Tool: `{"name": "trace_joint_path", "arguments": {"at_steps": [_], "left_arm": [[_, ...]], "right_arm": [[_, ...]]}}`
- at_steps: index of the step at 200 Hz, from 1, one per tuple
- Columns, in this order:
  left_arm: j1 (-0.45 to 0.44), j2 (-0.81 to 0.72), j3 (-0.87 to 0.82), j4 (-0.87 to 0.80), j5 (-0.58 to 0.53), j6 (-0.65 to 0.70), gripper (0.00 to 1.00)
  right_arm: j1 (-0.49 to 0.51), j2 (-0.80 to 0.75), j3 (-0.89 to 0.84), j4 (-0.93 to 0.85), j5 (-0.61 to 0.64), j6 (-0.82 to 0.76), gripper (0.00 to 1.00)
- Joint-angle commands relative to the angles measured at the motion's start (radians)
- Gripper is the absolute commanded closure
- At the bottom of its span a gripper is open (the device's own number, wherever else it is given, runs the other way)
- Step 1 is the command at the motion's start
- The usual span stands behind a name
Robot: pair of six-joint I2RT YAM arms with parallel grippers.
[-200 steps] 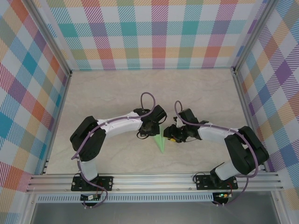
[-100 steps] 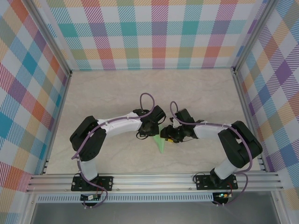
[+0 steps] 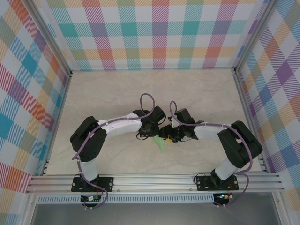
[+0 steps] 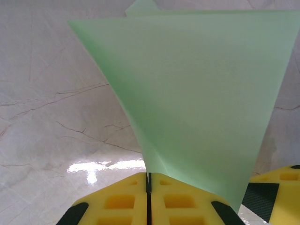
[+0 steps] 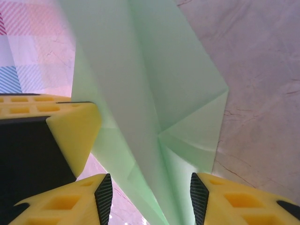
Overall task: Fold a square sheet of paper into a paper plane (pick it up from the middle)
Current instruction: Move a paper plane to the center of the table.
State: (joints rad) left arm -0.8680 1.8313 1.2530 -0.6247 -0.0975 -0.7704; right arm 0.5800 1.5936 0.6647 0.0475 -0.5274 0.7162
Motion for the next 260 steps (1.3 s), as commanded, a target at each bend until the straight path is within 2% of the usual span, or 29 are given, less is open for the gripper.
{"name": "trace_joint_path", "arguments": {"at_steps": [1, 39, 80, 116, 141, 165, 212, 226, 260], "left_arm": [[0.006, -0.013, -0.004, 0.001, -0.001, -0.002, 0.92], [0.009, -0.009, 0.001, -0.005, -0.001, -0.001, 0.92], [0.008, -0.015, -0.005, -0.018, -0.009, 0.002, 0.92], [0.009, -0.015, -0.008, -0.011, -0.005, 0.002, 0.92], [0.009, -0.015, -0.007, -0.008, -0.003, -0.002, 0.92], [0.009, -0.012, -0.007, -0.009, 0.001, -0.003, 0.92], [0.009, -0.015, -0.012, -0.013, -0.007, -0.001, 0.92], [0.010, -0.012, -0.011, -0.014, -0.008, -0.001, 0.92], [0.009, -0.011, -0.008, -0.013, -0.006, -0.002, 0.92]], "right_arm": [[0.012, -0.015, -0.019, 0.042, -0.033, -0.057, 0.50], [0.012, -0.009, -0.021, 0.046, -0.031, -0.085, 0.50], [0.012, -0.064, 0.002, -0.071, 0.106, -0.140, 0.47], [0.014, -0.025, 0.024, -0.049, 0.042, -0.167, 0.37], [0.023, 0.015, 0.032, -0.014, 0.005, -0.168, 0.37], [0.032, 0.036, 0.038, 0.021, -0.031, -0.169, 0.39], [0.043, 0.017, 0.031, -0.022, 0.025, -0.179, 0.49], [0.044, 0.011, 0.030, -0.028, 0.027, -0.184, 0.56], [0.062, 0.006, 0.039, -0.060, 0.076, -0.190, 0.63]]}}
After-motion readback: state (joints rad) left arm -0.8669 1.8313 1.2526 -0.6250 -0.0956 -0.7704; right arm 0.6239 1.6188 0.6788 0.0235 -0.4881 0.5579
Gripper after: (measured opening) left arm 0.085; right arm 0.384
